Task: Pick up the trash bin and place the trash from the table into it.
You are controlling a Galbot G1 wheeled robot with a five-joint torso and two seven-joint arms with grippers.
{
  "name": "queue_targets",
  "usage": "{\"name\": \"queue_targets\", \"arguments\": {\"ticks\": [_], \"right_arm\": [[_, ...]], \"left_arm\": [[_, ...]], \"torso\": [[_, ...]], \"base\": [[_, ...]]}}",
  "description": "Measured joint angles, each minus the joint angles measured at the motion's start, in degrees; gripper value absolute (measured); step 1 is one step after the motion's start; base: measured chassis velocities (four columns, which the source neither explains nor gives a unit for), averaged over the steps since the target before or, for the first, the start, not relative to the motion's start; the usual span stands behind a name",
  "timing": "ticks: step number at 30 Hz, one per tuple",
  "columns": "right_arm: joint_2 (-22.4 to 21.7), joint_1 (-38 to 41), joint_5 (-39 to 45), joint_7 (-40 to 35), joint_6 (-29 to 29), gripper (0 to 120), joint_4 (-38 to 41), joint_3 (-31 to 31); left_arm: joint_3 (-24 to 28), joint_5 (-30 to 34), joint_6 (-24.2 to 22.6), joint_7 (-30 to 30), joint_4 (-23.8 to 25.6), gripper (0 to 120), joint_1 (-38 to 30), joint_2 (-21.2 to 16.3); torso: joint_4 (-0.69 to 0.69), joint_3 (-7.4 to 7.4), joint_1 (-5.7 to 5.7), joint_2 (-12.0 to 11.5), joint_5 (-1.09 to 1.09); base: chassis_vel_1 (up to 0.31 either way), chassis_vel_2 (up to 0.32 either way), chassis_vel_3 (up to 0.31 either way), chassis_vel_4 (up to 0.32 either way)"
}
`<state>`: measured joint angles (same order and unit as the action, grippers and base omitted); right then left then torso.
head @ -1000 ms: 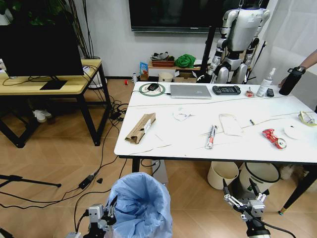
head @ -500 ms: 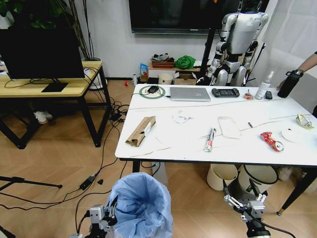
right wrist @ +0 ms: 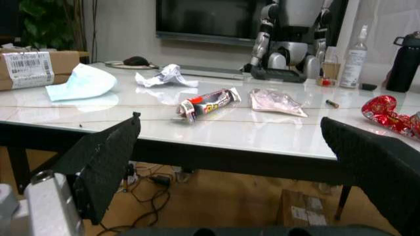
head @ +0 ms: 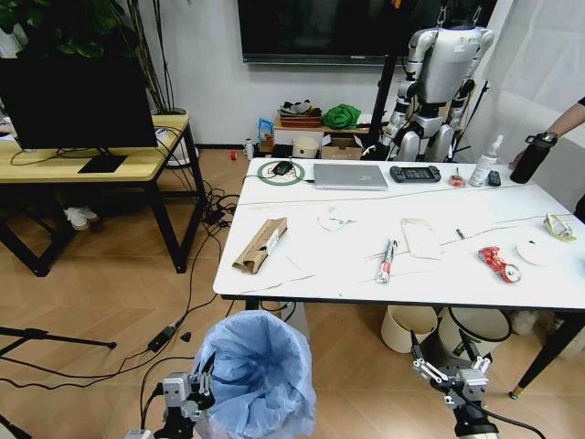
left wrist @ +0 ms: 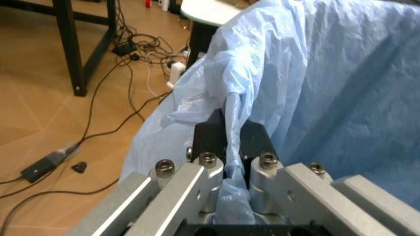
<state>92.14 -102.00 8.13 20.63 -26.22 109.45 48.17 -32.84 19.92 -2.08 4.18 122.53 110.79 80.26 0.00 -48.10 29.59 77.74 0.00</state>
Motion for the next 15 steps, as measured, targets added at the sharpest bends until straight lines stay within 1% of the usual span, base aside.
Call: {"name": "queue_targets", "arguments": {"ticks": [2, 4, 5, 6, 8, 10, 11, 13, 15], "right_arm": [[0.00, -0.20, 1.28, 0.08, 0.55, 100, 0.29, -0.43], [-0.17, -0.45, 5.84, -0.03, 1.04, 100, 0.87, -2.05], [-0.17, -0.45, 5.84, -0.03, 1.04, 100, 0.87, -2.05], [-1.04, -0.51, 8.58, -1.61, 2.11, 100, 1.53, -3.39], [-3.54, -0.35, 12.59, -4.31, 4.95, 100, 3.70, -5.07], [-8.48, 0.32, 17.41, -8.85, 10.83, 100, 8.35, -7.45], [-8.48, 0.32, 17.41, -8.85, 10.83, 100, 8.35, -7.45], [-12.55, 1.36, 19.67, -12.00, 14.98, 100, 10.72, -8.85], [-16.65, 2.83, 20.67, -15.22, 18.05, 100, 11.47, -10.19]], "left_arm": [[-1.03, -0.67, -1.61, 0.74, 0.01, 0, -0.13, 0.06], [-2.47, -1.45, -2.63, 1.96, 0.23, 0, -0.10, 0.15], [-2.47, -1.45, -2.63, 1.96, 0.23, 0, -0.10, 0.15], [-3.04, -1.47, -2.94, 2.56, 0.60, 0, 0.04, 0.15], [-3.46, -1.11, -3.65, 2.88, 1.31, 0, 0.18, 0.15], [-3.66, 0.10, -4.95, 2.75, 2.30, 0, 0.32, 0.33], [-3.66, 0.10, -4.95, 2.75, 2.30, 0, 0.32, 0.33], [-3.70, 0.95, -5.67, 2.63, 3.03, 0, 0.75, 0.66], [-3.80, 1.49, -6.05, 2.42, 3.74, 0, 1.30, 1.05]], "torso": [[0.00, 0.03, -0.02, -0.07, 0.00], [-0.01, 0.08, -0.05, -0.15, 0.00], [-0.01, 0.08, -0.05, -0.15, 0.00], [-0.01, 0.11, -0.08, -0.19, 0.03], [0.00, 0.14, -0.11, -0.25, 0.00], [-0.01, 0.19, -0.16, -0.34, 0.00], [-0.01, 0.19, -0.16, -0.34, 0.00], [0.01, 0.22, -0.18, -0.40, -0.02], [0.01, 0.24, -0.20, -0.46, 0.03]], "base": [[0.000, 0.000, 0.000, 0.000], [0.000, 0.000, 0.000, 0.000], [0.000, 0.000, 0.000, 0.000], [0.000, 0.000, 0.000, 0.000], [0.000, 0.000, 0.000, 0.000], [0.000, 0.000, 0.000, 0.000], [0.000, 0.000, 0.000, 0.000], [0.000, 0.000, 0.000, 0.000], [0.000, 0.000, 0.000, 0.000]]}}
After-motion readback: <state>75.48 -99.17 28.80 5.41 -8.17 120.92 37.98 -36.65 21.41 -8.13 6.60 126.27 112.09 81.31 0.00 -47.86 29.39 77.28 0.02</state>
